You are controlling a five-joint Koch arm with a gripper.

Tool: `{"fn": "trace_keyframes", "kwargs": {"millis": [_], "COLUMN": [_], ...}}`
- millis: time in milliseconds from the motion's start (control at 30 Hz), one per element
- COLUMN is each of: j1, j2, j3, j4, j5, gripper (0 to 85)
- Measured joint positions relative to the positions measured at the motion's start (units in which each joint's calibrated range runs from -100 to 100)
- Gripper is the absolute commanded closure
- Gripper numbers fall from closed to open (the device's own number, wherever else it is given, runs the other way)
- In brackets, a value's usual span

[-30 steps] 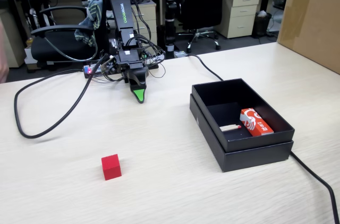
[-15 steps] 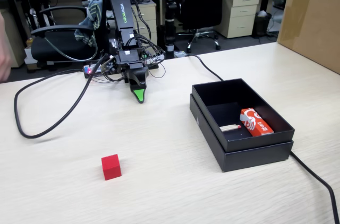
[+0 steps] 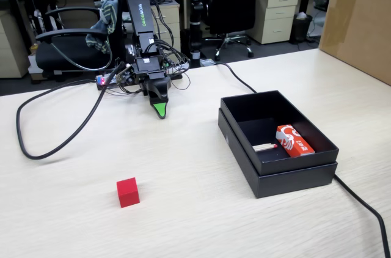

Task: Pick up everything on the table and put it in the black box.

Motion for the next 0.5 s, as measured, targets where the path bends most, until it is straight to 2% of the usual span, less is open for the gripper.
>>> {"fn": "trace_keyframes", "kwargs": {"millis": [500], "j1": [0.1], "j2": [-0.1], "j3": [0.0], "j4": [0.0], "j5": [0.0], "gripper": [35.8]}}
